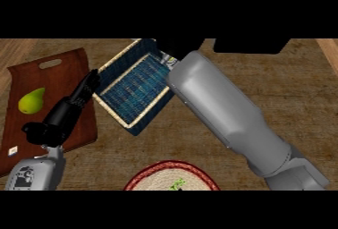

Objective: Pick the lemon from the placemat and place it in the basket

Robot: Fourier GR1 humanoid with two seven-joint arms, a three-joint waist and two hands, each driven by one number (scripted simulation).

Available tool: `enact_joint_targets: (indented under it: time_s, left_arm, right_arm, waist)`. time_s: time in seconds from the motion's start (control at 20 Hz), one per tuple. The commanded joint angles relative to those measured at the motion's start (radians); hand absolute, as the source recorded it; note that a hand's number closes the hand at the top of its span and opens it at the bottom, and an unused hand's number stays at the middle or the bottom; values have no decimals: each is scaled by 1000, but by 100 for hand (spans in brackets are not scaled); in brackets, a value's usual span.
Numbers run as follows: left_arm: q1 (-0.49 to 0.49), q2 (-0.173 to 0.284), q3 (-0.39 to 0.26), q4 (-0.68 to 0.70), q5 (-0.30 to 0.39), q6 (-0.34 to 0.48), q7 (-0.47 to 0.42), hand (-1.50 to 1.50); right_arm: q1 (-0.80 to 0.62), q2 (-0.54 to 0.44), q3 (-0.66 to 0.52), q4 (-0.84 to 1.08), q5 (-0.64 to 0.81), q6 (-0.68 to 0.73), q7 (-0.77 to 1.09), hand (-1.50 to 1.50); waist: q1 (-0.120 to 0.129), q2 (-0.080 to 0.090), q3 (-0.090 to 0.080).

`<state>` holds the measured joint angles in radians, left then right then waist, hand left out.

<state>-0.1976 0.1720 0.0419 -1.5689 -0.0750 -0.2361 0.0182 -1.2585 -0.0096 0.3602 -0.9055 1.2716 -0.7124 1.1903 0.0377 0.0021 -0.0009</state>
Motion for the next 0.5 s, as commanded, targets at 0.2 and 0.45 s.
enact_joint_targets:
  time_s: [0.2,0.45]
  left_arm:
    - [25,13,31,-20,7,9,-5,0]
    - [18,0,17,-4,1,11,7,0]
  right_arm:
    - [-16,9,-105,-104,-6,-121,148,-150]
    - [45,9,-147,-203,-25,-159,207,-150]
  waist:
    - [-25,-9,1]
    - [-29,-11,1]
